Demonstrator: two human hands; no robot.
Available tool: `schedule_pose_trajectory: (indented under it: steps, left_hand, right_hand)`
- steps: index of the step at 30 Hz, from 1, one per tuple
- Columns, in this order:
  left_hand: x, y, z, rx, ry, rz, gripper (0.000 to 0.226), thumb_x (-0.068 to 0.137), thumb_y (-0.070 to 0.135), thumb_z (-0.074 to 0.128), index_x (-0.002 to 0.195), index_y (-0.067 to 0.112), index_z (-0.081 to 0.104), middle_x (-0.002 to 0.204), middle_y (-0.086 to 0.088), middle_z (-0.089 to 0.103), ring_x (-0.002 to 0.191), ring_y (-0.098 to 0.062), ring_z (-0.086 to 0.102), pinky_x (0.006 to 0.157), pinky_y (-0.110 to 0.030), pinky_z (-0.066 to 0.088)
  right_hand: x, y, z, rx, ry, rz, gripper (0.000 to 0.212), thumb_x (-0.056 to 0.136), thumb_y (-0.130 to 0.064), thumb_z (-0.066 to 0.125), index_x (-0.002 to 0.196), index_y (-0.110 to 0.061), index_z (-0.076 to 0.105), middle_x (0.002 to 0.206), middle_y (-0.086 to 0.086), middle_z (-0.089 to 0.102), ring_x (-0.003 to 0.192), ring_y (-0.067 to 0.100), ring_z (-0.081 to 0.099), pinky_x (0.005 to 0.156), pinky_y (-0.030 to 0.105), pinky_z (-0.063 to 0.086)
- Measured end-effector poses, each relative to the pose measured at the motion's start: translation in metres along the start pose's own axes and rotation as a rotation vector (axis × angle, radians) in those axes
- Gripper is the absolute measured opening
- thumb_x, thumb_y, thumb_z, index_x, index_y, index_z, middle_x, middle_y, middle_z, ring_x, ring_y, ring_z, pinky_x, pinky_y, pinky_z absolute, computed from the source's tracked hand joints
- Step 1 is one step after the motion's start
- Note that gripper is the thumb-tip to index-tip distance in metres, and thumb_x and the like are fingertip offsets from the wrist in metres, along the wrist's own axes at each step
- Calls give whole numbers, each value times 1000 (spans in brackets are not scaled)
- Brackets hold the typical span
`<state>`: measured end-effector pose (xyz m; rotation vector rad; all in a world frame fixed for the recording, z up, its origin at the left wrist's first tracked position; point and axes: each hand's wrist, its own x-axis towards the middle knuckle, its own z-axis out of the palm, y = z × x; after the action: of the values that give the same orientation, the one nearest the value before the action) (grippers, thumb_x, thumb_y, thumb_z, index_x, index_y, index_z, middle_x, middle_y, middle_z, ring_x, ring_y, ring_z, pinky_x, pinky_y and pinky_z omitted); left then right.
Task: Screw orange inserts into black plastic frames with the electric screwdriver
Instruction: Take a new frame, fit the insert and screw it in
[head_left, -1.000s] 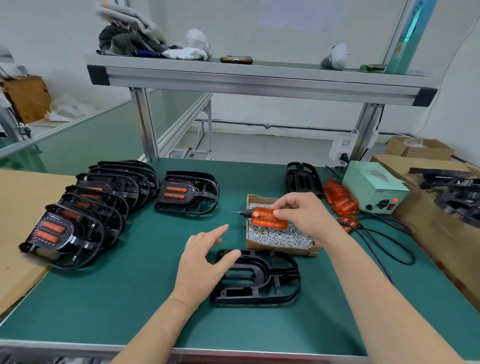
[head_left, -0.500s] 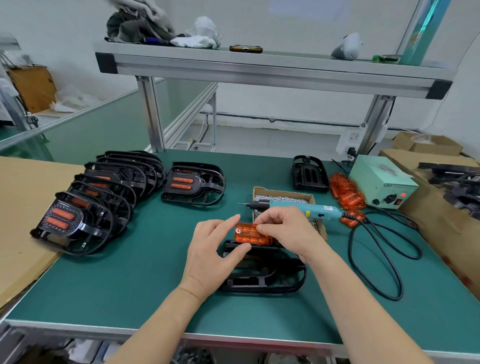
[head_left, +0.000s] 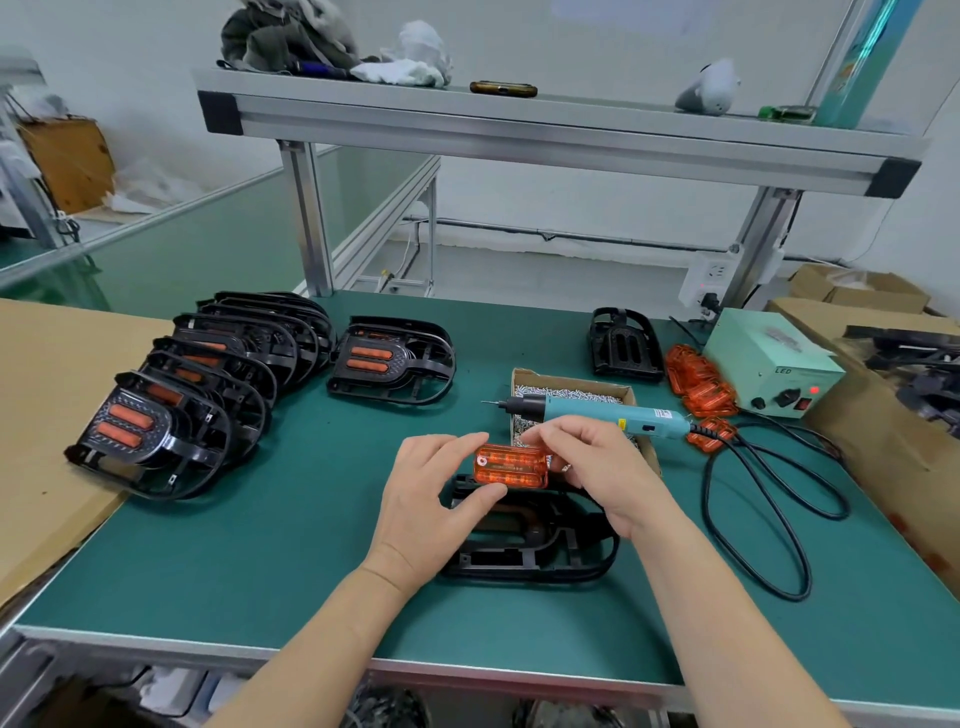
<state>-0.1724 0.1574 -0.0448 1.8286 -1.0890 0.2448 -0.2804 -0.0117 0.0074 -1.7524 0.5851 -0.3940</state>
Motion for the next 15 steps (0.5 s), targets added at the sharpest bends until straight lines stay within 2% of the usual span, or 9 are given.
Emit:
schedule_pose_trajectory:
  steps: [3, 9, 12, 15]
  left_hand:
    - [0, -2, 1, -9, 10, 8, 52, 82, 49, 66, 125, 19, 68, 110, 6, 64, 107, -16, 53, 99, -15, 36]
    - [-1, -5, 3, 1, 25, 46, 51, 84, 49, 67, 127, 22, 66, 108, 10, 63, 105, -13, 51, 98, -13, 35]
    - [-1, -4, 3, 6, 40, 59, 51, 83, 50, 67, 123, 19, 67, 107, 11, 62, 104, -14, 52, 98, -13, 35]
    - [-1, -3, 4, 2, 45, 65, 50, 82, 50, 67, 120, 17, 69, 106, 12, 61, 102, -13, 52, 97, -11, 34]
  right_hand:
    - [-7, 4, -9, -10, 1, -50, 18, 98, -11, 62, 92, -22, 75, 80, -15, 70, 71, -2, 58, 61, 9, 42]
    - [-18, 8, -18, -46, -60, -132, 26, 89, 2, 68, 99, -22, 70, 96, -6, 75, 81, 7, 65, 69, 19, 50]
    - [-19, 10, -15, -28, -58, -143, 28, 88, 7, 68, 100, -18, 70, 93, 2, 75, 82, 12, 67, 69, 23, 51]
    - [-19, 13, -13, -55, -52, -127, 22, 87, 4, 72, 97, -15, 74, 89, 2, 76, 78, 12, 67, 70, 24, 54]
